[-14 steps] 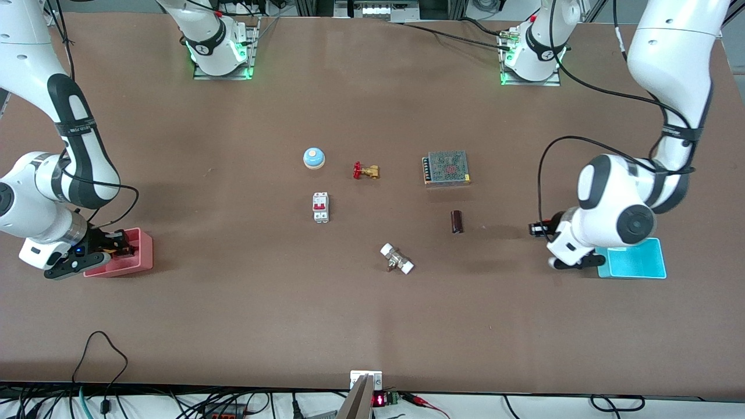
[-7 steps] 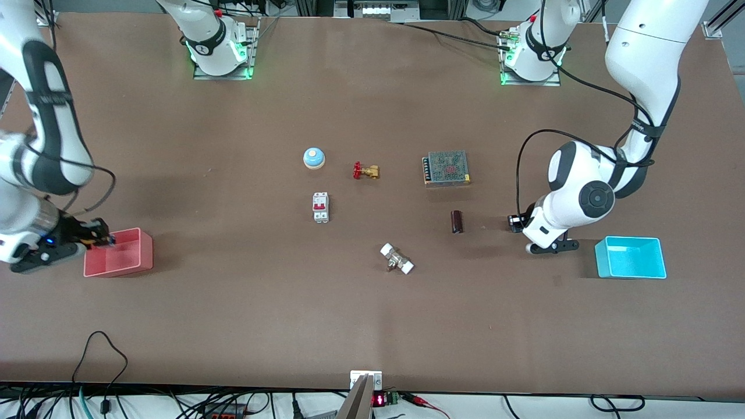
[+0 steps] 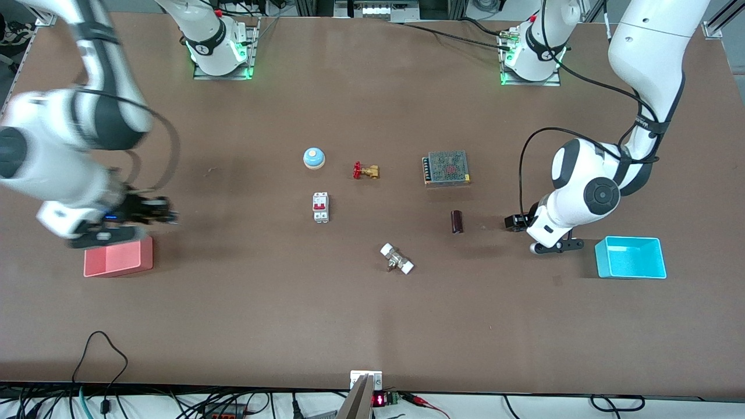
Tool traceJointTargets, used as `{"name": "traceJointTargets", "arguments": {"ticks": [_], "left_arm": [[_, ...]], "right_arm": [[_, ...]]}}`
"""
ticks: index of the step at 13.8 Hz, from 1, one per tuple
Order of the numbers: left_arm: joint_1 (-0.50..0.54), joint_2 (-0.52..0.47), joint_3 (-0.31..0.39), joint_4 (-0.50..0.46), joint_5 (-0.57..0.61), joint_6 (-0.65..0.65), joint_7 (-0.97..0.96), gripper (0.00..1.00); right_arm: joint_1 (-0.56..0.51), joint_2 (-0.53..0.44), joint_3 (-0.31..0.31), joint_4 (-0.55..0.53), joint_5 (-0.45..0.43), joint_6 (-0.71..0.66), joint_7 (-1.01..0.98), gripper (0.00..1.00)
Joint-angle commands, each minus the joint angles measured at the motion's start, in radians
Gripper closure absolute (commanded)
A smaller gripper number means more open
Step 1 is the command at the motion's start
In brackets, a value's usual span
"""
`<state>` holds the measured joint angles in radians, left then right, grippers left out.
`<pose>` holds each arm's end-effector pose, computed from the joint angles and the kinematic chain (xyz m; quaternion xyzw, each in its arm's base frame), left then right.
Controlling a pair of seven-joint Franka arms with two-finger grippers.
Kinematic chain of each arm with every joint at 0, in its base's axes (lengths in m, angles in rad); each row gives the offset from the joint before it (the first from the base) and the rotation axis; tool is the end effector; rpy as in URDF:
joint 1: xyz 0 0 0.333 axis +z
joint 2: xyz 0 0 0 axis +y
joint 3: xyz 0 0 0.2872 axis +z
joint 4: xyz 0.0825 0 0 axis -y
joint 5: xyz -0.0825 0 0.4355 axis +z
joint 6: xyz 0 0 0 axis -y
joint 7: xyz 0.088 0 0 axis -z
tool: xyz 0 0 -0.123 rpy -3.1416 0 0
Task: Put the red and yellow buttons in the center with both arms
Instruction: 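Carry the yellow button with the right gripper while the left gripper places the red button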
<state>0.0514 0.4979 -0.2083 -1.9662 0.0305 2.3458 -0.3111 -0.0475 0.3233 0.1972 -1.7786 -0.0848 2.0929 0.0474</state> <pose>0.6137 -0.1009 0.1324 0.9949 0.0752 -0.0612 0.0263 0.6679 0.0900 0.3097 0.9977 0.0673 -0.0004 0.0056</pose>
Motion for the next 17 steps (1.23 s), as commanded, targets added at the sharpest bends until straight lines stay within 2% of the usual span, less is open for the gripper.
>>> {"name": "traceJointTargets", "arguments": {"ticks": [1, 4, 6, 8, 11, 14, 17], "left_arm": [[0.004, -0.091, 0.009, -0.004, -0.012, -0.04, 0.001, 0.0], [0.004, -0.105, 0.014, 0.137, -0.001, -0.239, 0.004, 0.0], [0.007, -0.104, 0.015, 0.258, 0.0, -0.377, 0.006, 0.0], [0.034, -0.107, 0.015, 0.352, 0.0, -0.451, 0.041, 0.0], [0.045, -0.107, 0.017, 0.55, 0.002, -0.595, 0.127, 0.0], [0.045, -0.108, 0.012, 0.697, 0.002, -0.747, 0.173, 0.0], [0.047, -0.108, 0.01, 0.821, -0.001, -0.94, 0.178, 0.0]], "right_arm": [[0.073, 0.032, -0.007, -0.116, -0.012, 0.183, 0.13, 0.61], [0.126, 0.091, -0.009, -0.151, -0.013, 0.295, 0.178, 0.61], [0.133, 0.124, -0.009, -0.15, -0.045, 0.311, 0.177, 0.61], [0.147, 0.151, -0.009, -0.151, -0.078, 0.315, 0.175, 0.61], [0.163, 0.172, -0.009, -0.153, -0.078, 0.331, 0.178, 0.61], [0.167, 0.186, -0.009, -0.153, -0.078, 0.342, 0.177, 0.6], [0.167, 0.192, -0.009, -0.153, -0.078, 0.342, 0.177, 0.46]]}}
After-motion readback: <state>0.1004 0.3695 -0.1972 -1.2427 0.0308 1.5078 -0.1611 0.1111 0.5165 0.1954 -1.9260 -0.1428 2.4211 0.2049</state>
